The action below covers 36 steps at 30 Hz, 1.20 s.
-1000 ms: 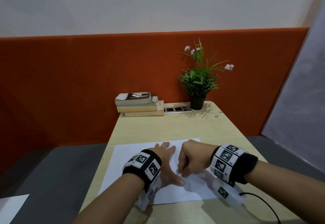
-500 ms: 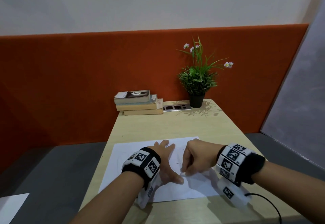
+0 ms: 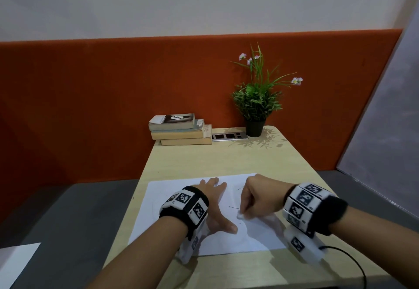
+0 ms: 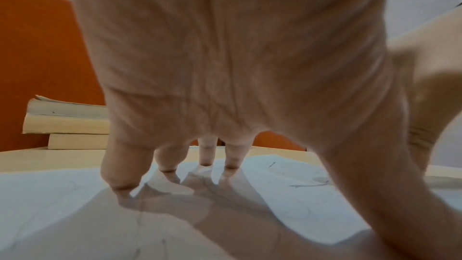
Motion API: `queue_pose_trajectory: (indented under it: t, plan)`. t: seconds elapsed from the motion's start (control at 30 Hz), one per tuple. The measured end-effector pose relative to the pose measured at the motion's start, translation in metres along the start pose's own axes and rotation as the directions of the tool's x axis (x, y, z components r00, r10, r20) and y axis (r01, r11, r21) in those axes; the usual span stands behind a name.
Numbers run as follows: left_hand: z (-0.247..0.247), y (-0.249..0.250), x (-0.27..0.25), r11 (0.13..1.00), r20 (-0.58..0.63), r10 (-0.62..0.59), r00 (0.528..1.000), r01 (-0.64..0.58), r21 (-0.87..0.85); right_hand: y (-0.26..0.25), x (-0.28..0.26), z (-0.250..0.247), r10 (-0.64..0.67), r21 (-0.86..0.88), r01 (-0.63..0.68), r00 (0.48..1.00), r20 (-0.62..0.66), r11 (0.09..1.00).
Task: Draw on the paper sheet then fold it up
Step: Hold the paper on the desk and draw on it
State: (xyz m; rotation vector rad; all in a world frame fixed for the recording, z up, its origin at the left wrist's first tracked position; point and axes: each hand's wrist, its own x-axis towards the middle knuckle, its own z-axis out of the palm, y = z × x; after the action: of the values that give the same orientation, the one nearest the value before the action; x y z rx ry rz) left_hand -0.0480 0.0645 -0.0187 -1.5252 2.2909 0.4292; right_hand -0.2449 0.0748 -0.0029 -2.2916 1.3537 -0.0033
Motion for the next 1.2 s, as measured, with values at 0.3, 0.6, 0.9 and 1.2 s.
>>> queue_pose_trajectory:
  t: [0.3, 0.6, 0.9, 1.2]
  plan:
    - [-0.001, -0.002, 0.003, 1.0, 0.011, 0.005, 1.0, -0.005, -0.009, 0.003, 0.03, -0.013, 0.07, -0.048, -0.081, 0.977, -0.199, 0.996]
    - [0.001, -0.001, 0.003, 1.0, 0.005, -0.007, 1.0, 0.007, -0.003, 0.0, -0.001, -0.005, 0.006, -0.093, -0.003, 0.999, 0.036, 0.996]
    - [-0.004, 0.003, -0.002, 1.0, 0.008, -0.008, 1.0, 0.008, 0.022, 0.0, 0.034, -0.013, 0.081, -0.088, -0.101, 0.975, -0.206, 0.991]
    - [-0.002, 0.002, -0.003, 1.0, 0.004, -0.013, 1.0, 0.013, -0.007, -0.002, -0.002, -0.006, 0.01, -0.068, -0.007, 0.999, 0.043, 0.998]
